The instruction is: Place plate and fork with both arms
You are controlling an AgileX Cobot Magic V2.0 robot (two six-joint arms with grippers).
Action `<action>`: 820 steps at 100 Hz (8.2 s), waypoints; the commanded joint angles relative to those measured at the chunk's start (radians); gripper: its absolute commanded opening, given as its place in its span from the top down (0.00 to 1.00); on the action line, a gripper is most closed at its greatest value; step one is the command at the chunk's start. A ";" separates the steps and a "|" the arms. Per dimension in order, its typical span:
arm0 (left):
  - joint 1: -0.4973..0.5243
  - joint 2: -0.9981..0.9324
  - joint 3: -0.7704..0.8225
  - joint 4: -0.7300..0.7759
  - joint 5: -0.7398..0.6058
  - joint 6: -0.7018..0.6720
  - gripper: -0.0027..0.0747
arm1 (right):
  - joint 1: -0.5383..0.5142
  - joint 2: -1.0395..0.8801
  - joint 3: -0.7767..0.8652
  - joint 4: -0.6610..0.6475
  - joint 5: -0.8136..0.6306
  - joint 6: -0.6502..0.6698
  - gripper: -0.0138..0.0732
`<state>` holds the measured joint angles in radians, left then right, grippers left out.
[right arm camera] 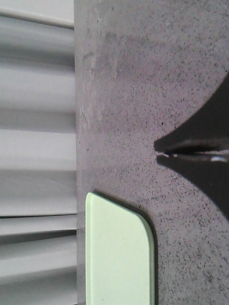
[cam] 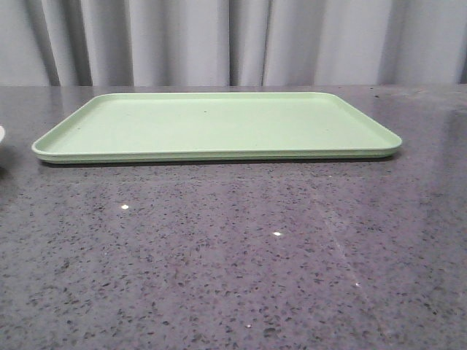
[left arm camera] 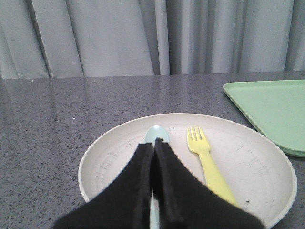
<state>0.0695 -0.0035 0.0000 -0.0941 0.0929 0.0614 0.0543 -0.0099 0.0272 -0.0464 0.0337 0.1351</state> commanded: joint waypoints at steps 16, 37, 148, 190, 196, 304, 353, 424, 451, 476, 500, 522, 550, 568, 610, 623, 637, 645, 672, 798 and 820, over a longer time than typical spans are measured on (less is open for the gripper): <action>-0.002 -0.031 0.012 -0.001 -0.074 -0.007 0.99 | -0.005 -0.024 -0.005 0.002 -0.079 -0.010 0.92; -0.002 -0.031 0.012 -0.001 -0.074 -0.007 0.99 | -0.005 -0.024 -0.005 0.002 -0.079 -0.010 0.92; 0.000 0.112 -0.333 -0.046 0.149 -0.007 0.99 | -0.005 0.120 -0.297 0.003 0.177 -0.010 0.92; 0.000 0.417 -0.584 -0.018 0.258 -0.007 0.99 | -0.005 0.428 -0.597 0.003 0.388 -0.010 0.92; 0.000 0.455 -0.605 -0.018 0.274 -0.007 0.99 | -0.005 0.470 -0.611 0.003 0.387 -0.010 0.92; 0.000 0.570 -0.694 0.023 0.418 -0.052 0.33 | -0.005 0.562 -0.625 0.022 0.421 -0.010 0.28; 0.058 0.868 -0.893 0.233 0.586 -0.241 0.33 | -0.005 0.562 -0.625 0.022 0.427 -0.010 0.28; 0.248 1.213 -0.918 0.158 0.613 -0.071 0.33 | -0.005 0.562 -0.625 0.022 0.433 -0.010 0.28; 0.299 1.328 -0.990 -0.024 0.654 0.100 0.33 | -0.005 0.562 -0.625 0.022 0.433 -0.010 0.28; 0.299 1.397 -1.034 -0.026 0.731 0.105 0.33 | -0.005 0.562 -0.625 0.022 0.431 -0.010 0.28; 0.299 1.420 -1.034 -0.026 0.764 0.127 0.33 | -0.005 0.562 -0.625 0.022 0.429 -0.010 0.28; 0.299 1.425 -1.034 -0.026 0.774 0.127 0.46 | -0.005 0.562 -0.625 0.022 0.429 -0.010 0.28; 0.299 1.425 -1.034 -0.065 0.791 0.127 0.90 | -0.005 0.562 -0.625 0.022 0.429 -0.010 0.28; 0.299 1.425 -1.034 -0.069 0.806 0.127 0.99 | -0.005 0.562 -0.625 0.022 0.429 -0.010 0.28; 0.405 1.381 -1.034 -0.284 0.833 0.210 0.99 | -0.005 0.562 -0.625 0.022 0.430 -0.010 0.28; 0.492 1.348 -1.034 -0.468 0.864 0.317 0.99 | -0.005 0.562 -0.625 0.022 0.431 -0.010 0.28; 0.516 1.318 -1.034 -0.597 0.879 0.389 0.99 | -0.005 0.562 -0.625 0.022 0.433 -0.010 0.28; 0.516 1.306 -1.055 -0.610 0.903 0.393 0.99 | -0.005 0.562 -0.625 0.022 0.434 -0.010 0.28; 0.445 1.308 -1.146 -0.658 0.930 0.397 0.99 | -0.005 0.562 -0.625 0.022 0.439 -0.010 0.28; -0.333 1.847 -1.551 -0.622 0.634 0.010 0.99 | -0.005 0.562 -0.625 0.022 0.461 -0.010 0.28; -0.333 1.866 -1.549 -0.622 0.615 0.010 0.99 | -0.005 0.562 -0.625 0.022 0.461 -0.010 0.28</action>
<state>-0.2571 1.9005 -1.5144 -0.6681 0.7447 0.0859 0.0543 0.5408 -0.5659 -0.0200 0.5571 0.1341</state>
